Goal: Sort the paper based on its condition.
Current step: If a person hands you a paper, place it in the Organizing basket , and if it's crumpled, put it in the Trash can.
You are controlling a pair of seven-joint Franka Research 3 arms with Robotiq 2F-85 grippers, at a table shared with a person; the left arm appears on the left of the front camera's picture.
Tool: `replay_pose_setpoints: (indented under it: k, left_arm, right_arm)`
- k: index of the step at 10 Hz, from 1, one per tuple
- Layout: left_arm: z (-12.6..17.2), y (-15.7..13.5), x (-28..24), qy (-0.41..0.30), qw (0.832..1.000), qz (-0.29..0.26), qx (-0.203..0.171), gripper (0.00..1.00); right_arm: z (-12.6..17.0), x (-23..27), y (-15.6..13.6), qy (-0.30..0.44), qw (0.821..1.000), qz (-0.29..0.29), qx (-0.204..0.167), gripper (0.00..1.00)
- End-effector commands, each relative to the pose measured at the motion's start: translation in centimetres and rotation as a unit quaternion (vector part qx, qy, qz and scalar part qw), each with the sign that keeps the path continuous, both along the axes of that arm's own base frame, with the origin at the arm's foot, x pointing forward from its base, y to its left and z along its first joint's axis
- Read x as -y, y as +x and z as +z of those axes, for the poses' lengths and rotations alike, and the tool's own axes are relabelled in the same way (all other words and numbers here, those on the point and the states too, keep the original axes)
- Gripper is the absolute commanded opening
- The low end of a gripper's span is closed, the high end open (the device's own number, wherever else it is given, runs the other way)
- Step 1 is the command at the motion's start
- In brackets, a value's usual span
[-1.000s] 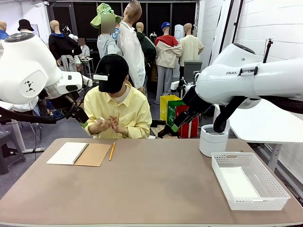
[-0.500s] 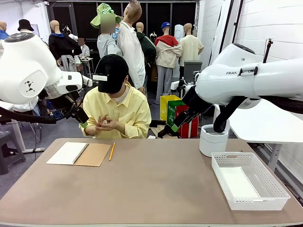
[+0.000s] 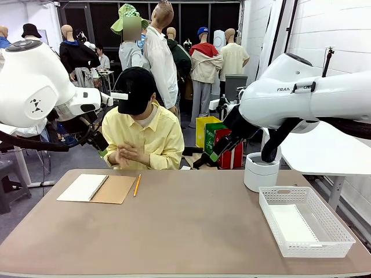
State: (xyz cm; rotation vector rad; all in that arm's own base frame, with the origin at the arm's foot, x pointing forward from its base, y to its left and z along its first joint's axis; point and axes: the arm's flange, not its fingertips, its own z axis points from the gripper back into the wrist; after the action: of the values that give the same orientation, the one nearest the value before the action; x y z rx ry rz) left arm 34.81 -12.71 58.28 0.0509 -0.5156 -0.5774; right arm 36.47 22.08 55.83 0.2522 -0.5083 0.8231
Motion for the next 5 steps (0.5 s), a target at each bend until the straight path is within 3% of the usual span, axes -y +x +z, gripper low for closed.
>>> replay_pose_setpoints:
  k: [1,5]
  left_arm:
    - [0.03,0.04,-0.07,-0.001,1.0,-0.002,0.002,1.0]
    - [0.03,0.04,-0.07,-0.001,1.0,-0.002,0.002,1.0]
  right_arm:
    - [0.15,-0.12,0.01,-0.001,1.0,-0.009,0.003,1.0]
    - [0.15,-0.12,0.01,-0.001,1.0,-0.009,0.003,1.0]
